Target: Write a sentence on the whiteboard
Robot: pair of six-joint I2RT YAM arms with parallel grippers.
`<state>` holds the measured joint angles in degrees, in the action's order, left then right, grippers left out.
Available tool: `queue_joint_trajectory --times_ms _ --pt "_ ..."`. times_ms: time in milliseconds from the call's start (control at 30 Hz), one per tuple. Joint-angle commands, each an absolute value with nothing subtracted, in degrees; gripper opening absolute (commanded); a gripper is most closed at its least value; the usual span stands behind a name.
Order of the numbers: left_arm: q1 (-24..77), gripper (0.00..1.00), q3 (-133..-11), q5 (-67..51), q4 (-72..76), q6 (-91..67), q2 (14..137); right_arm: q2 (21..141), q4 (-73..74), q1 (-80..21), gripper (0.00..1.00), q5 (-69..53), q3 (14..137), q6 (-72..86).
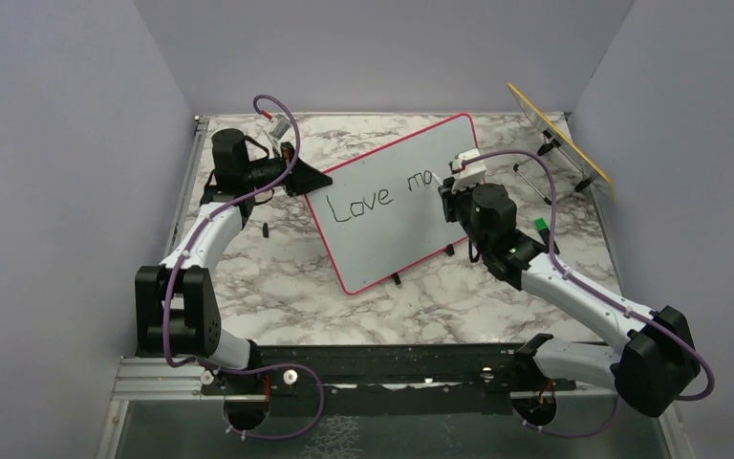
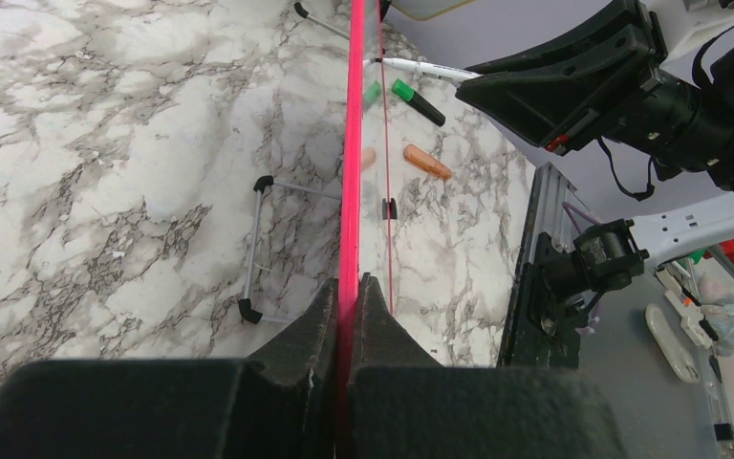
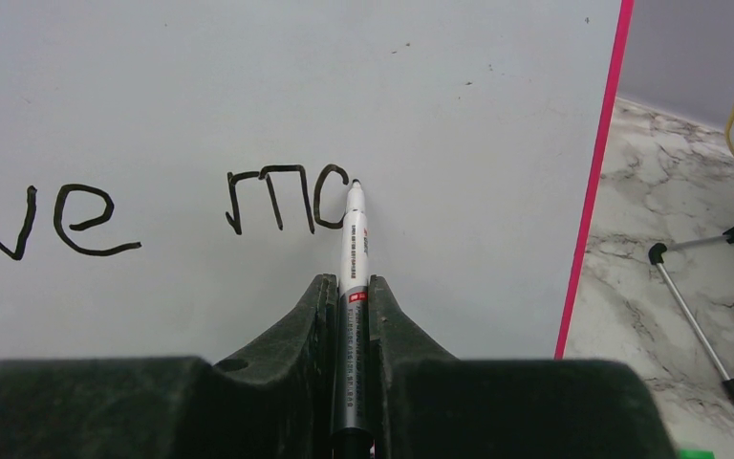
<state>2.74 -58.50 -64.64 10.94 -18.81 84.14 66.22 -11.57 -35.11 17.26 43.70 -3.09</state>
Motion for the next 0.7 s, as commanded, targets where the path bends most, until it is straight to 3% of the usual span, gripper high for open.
queue_joint_trajectory --times_ms 0,667 --pt "3.5 0.0 -57.4 -63.2 6.2 -13.8 86.5 66.4 -14.1 -34.7 0.01 16.7 45.3 -3.7" --pt "3.5 0.0 -57.6 -63.0 5.8 -13.6 86.4 66.3 -12.0 -34.6 0.01 16.6 46.0 -3.8"
